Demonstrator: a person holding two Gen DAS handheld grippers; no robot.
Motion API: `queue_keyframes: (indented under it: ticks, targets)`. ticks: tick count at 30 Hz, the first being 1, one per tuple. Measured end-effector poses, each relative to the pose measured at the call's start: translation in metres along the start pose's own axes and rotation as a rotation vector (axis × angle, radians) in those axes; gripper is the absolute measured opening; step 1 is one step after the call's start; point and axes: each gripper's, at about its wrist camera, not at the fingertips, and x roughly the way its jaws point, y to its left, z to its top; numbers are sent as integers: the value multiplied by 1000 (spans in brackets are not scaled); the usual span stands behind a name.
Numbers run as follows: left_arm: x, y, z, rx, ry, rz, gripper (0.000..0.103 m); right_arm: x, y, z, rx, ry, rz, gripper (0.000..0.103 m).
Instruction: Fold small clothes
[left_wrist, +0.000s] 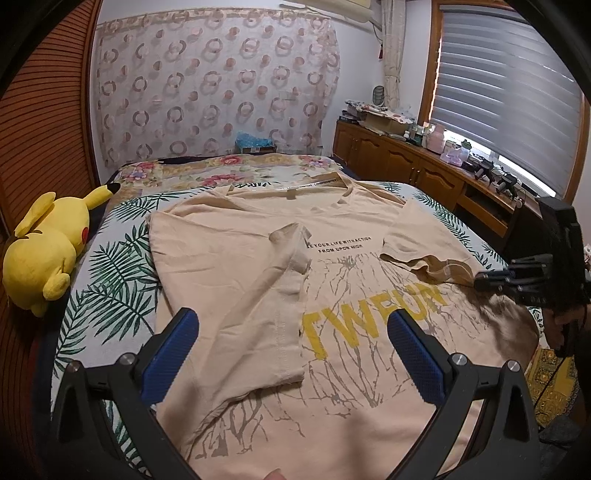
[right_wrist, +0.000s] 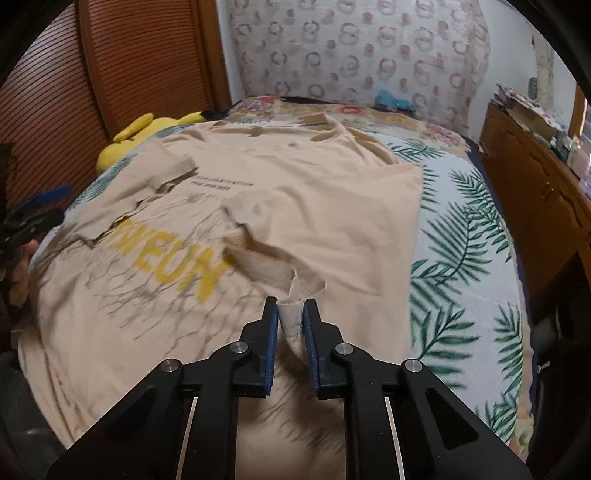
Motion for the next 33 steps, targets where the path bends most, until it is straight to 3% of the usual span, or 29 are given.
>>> queue_keyframes:
  ticks: [9, 12, 14, 24, 33]
  targets:
    - [0, 0, 0, 1, 2, 1, 103, -3, 20, -17, -8, 17, 23, 12]
    - [0, 1, 0, 2, 3, 2, 103, -6, 20, -18, -1, 14, 48, 22]
    - [0, 1, 0, 1, 3, 2, 103, -10, 19, -17, -2, 1, 35, 23]
    - [3, 6, -1, -6, 8, 15, 103, 9, 20, 26, -42, -48, 5, 25]
    - [3, 16, -3, -28, 11, 32, 103, 56, 28, 52, -82, 10, 6, 25]
